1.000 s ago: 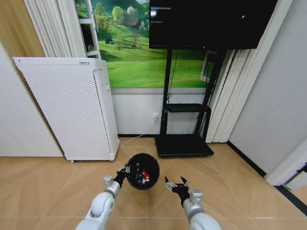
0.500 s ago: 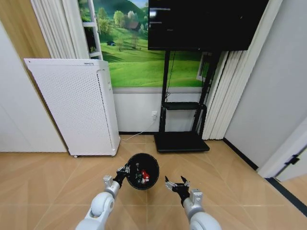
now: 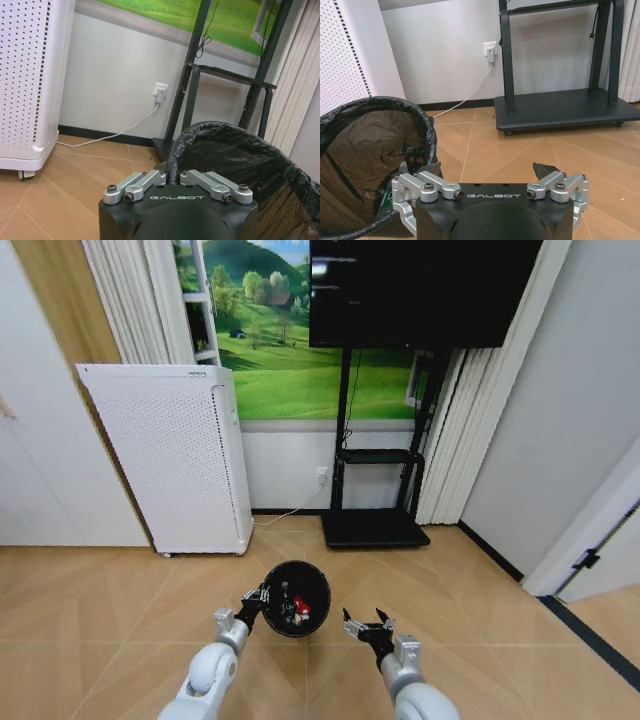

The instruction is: Pick up the trash bin and place the garbage on the floor into it.

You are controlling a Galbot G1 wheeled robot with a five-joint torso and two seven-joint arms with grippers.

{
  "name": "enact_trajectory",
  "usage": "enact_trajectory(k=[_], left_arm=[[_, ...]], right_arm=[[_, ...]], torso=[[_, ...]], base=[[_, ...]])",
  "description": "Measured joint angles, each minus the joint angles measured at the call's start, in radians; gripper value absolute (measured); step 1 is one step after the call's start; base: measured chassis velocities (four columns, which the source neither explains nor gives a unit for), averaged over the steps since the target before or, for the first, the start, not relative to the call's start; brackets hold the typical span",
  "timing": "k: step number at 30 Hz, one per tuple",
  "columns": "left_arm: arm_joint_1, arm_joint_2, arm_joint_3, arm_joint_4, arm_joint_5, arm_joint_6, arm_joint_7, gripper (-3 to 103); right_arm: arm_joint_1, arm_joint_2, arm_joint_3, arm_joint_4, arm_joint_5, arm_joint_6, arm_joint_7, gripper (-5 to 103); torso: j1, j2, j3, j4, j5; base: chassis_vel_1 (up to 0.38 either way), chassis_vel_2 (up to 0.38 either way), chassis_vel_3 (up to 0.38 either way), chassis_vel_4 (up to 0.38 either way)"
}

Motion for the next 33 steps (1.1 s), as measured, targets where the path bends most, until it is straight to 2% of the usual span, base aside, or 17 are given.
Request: enact_trajectory(k=[6, 12, 13, 14, 15, 16, 17, 18, 20, 21, 23, 24, 25, 33], left_arm=[[0.002, -0.002, -0.004, 0.0, 0.0, -0.001, -0.001, 7], [0.016, -0.017, -0.036, -0.005, -0.007, -0.002, -0.038, 7], [0.02, -0.024, -0.048, -0.01, -0.011, -0.002, -0.065, 7], [0.025, -0.039, -0.08, -0.026, -0.018, 0.004, -0.153, 7], [0.025, -0.043, -0.097, -0.036, -0.023, 0.012, -0.205, 7], [0.025, -0.043, -0.097, -0.036, -0.023, 0.012, -0.205, 7], [0.024, -0.047, -0.12, -0.043, -0.035, 0.017, -0.266, 7], [0.024, -0.047, -0.12, -0.043, -0.035, 0.017, -0.266, 7], [0.022, -0.047, -0.159, -0.047, -0.07, 0.025, -0.345, 7], [0.022, -0.047, -0.159, -0.047, -0.07, 0.025, -0.345, 7], [0.025, -0.044, -0.196, -0.05, -0.118, 0.029, -0.394, 7], [0.025, -0.044, -0.196, -0.05, -0.118, 0.029, -0.394, 7], [0.033, -0.041, -0.23, -0.046, -0.153, 0.029, -0.415, 7], [0.062, -0.044, -0.325, -0.023, -0.246, 0.029, -0.436, 7]], right_arm=[[0.0, 0.002, -0.002, -0.009, -0.013, 0.018, -0.002, 100], [0.001, 0.005, 0.0, -0.021, -0.014, 0.027, -0.003, 100], [0.002, 0.005, 0.001, -0.024, -0.014, 0.028, -0.003, 100], [0.007, 0.005, 0.005, -0.031, -0.014, 0.028, -0.003, 100], [0.011, 0.005, 0.007, -0.034, -0.014, 0.028, -0.003, 100], [0.011, 0.005, 0.007, -0.034, -0.014, 0.028, -0.003, 100], [0.014, 0.004, 0.008, -0.037, -0.013, 0.028, -0.002, 100], [0.014, 0.004, 0.008, -0.037, -0.013, 0.028, -0.002, 100], [0.019, 0.004, 0.008, -0.042, -0.012, 0.029, -0.001, 100], [0.019, 0.004, 0.008, -0.042, -0.012, 0.029, -0.001, 100], [0.022, 0.003, 0.008, -0.044, -0.009, 0.028, -0.001, 100], [0.022, 0.003, 0.008, -0.044, -0.009, 0.028, -0.001, 100], [0.023, 0.003, 0.008, -0.047, -0.007, 0.027, 0.0, 100], [0.027, 0.002, 0.009, -0.058, -0.006, 0.025, 0.003, 100]], torso=[[0.0, 0.0, 0.0, -0.0002, -0.0001], [0.0, 0.0, 0.0, 0.0001, -0.0001], [0.0, 0.0, 0.0, 0.0001, 0.0001], [0.0, 0.0, 0.0, 0.0, -0.0003], [0.0, 0.0, 0.0, 0.0, 0.0], [0.0, 0.0, 0.0, 0.0, 0.0], [0.0, 0.0, 0.0, 0.0, 0.0], [0.0, 0.0, 0.0, 0.0, 0.0], [0.0, 0.0, 0.0, 0.0001, 0.0], [0.0, 0.0, 0.0, 0.0001, 0.0], [0.0, 0.0, 0.0, 0.0, -0.0001], [0.0, 0.0, 0.0, 0.0, -0.0001], [0.0, 0.0, 0.0, 0.0, -0.0002], [0.0, 0.0, 0.0, 0.0001, -0.0001]], base=[[0.105, -0.11, -0.124, 0.115], [0.035, -0.017, -0.025, 0.035], [0.0, 0.0, 0.0, 0.0], [0.0, 0.0, 0.0, 0.0], [0.0, 0.0, 0.0, 0.0], [0.0, 0.0, 0.0, 0.0], [0.0, 0.0, 0.0, 0.0], [0.0, 0.0, 0.0, 0.0], [0.0, 0.0, 0.0, 0.0], [0.0, 0.0, 0.0, 0.0], [0.0, 0.0, 0.0, 0.0], [0.0, 0.0, 0.0, 0.0], [0.0, 0.0, 0.0, 0.0], [0.0, 0.0, 0.0, 0.0]])
